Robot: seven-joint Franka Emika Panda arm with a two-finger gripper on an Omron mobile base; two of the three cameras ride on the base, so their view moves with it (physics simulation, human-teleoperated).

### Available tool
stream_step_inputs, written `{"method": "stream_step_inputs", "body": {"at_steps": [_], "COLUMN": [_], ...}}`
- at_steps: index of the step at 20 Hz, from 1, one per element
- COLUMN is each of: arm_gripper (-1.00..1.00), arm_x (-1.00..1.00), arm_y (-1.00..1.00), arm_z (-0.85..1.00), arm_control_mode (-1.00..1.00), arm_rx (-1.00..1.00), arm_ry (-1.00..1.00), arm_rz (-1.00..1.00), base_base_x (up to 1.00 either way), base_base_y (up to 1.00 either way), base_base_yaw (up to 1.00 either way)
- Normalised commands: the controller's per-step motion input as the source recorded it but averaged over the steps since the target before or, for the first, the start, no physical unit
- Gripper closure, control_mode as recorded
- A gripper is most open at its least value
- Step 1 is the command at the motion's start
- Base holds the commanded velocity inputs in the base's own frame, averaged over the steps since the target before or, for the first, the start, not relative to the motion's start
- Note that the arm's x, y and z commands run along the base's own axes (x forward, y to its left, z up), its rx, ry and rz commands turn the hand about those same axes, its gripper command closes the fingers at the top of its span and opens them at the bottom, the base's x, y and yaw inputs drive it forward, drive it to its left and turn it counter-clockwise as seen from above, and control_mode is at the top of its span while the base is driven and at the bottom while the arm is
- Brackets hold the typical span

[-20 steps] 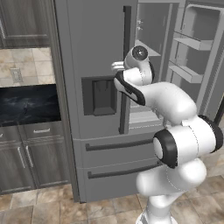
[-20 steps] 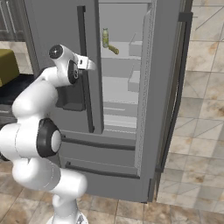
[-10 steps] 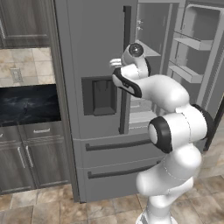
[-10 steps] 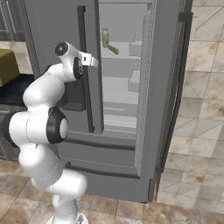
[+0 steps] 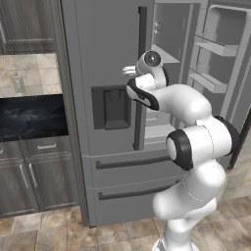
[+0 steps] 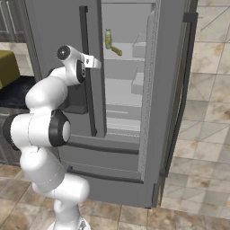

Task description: Retrieve the butter from the fridge and place it on a plate on the dining table. Then retrieve the butter knife by the fridge and place it near the plate.

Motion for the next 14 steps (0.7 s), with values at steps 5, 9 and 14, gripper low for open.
{"method": "stream_step_inputs", "body": {"at_steps": [5, 9, 14], "arm_gripper": [1.0, 1.0, 1.0], "arm_x": [0.0, 0.0, -0.05], "arm_y": [0.0, 0.0, 0.04], "arm_z": [0.0, 0.0, 0.0], "arm_control_mode": [-1.0, -1.0, -1.0], "arm_rx": [0.0, 0.0, 0.0], "arm_ry": [0.0, 0.0, 0.0], "arm_rz": [0.0, 0.0, 0.0], "base_base_x": [0.0, 0.0, 0.0], "base_base_y": [0.0, 0.0, 0.0], "base_base_yaw": [0.0, 0.0, 0.0]}}
